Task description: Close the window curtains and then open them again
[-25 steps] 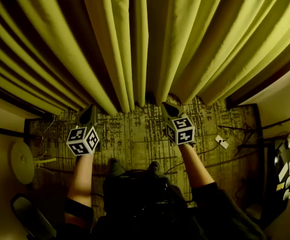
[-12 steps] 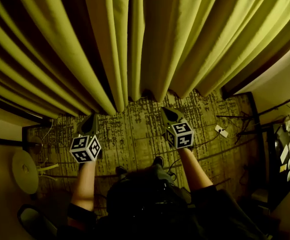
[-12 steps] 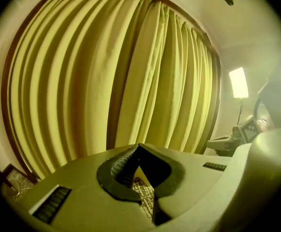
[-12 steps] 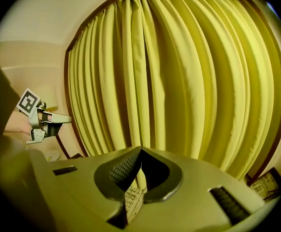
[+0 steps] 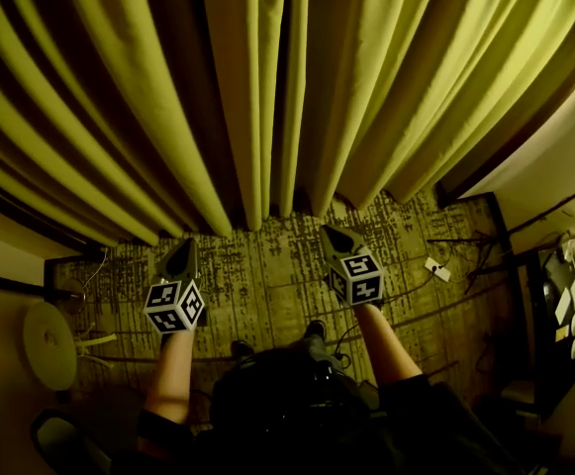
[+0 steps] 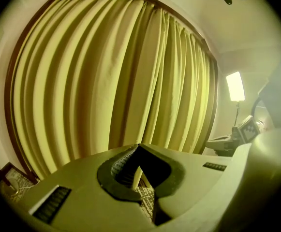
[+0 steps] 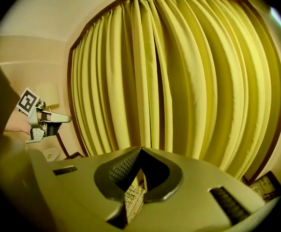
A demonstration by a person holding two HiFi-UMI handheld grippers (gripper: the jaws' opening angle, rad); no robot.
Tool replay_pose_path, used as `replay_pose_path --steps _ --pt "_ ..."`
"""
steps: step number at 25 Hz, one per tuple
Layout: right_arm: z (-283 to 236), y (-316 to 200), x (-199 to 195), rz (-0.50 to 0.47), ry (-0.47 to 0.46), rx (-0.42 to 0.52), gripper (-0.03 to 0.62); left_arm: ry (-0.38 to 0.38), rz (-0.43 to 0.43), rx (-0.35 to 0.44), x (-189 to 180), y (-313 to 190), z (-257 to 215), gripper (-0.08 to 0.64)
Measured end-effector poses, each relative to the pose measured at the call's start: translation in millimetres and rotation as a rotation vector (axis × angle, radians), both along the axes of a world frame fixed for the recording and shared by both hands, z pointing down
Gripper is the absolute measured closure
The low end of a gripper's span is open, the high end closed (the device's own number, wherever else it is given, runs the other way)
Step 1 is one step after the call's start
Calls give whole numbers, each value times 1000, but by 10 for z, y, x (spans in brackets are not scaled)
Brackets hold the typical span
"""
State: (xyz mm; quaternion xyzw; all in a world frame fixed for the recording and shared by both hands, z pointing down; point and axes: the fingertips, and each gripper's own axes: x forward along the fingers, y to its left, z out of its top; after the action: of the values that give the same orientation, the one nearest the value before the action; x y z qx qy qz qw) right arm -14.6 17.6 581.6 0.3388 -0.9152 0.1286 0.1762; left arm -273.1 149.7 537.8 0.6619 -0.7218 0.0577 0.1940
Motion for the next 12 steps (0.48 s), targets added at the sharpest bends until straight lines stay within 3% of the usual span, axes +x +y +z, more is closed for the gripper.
replay_pose_path --steps 12 --pt "35 136 87 -12 1 -10 589 -22 -2 -1 93 218 -64 558"
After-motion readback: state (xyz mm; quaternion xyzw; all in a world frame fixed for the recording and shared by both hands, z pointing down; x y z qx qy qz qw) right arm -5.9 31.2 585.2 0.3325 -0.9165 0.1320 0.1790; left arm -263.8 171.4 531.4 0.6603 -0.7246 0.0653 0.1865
